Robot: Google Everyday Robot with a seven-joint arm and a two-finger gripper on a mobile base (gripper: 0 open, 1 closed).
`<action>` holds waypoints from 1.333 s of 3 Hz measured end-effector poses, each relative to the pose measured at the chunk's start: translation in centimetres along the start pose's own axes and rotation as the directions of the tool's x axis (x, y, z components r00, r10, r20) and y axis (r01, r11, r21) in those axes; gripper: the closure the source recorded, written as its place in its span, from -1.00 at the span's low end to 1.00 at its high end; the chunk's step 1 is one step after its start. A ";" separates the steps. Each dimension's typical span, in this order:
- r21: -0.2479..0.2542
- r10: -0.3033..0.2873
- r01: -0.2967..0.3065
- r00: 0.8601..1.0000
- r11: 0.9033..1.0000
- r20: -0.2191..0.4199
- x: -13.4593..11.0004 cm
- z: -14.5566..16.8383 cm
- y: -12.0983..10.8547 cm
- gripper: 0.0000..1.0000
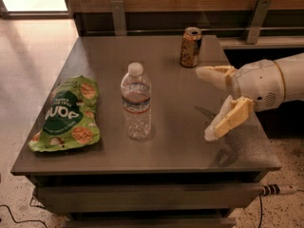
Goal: Knock water bottle over
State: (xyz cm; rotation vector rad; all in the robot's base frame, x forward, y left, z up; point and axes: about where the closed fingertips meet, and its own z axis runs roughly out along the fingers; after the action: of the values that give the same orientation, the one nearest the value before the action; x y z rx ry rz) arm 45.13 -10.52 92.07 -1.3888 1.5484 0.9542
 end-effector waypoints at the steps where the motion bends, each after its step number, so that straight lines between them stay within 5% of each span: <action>1: -0.017 -0.018 0.018 1.000 1.000 0.007 -0.4 1.4 -0.3 -1.00; 4: -0.091 0.009 0.007 0.986 0.996 0.168 -1.6 7.2 -0.9 -1.00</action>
Offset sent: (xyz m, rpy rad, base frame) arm 0.0333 0.0512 -0.0151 0.1258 -0.0194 0.0836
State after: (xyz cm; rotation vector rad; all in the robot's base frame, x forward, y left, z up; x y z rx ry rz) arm 46.72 -3.38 90.94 -1.3329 1.3945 1.1255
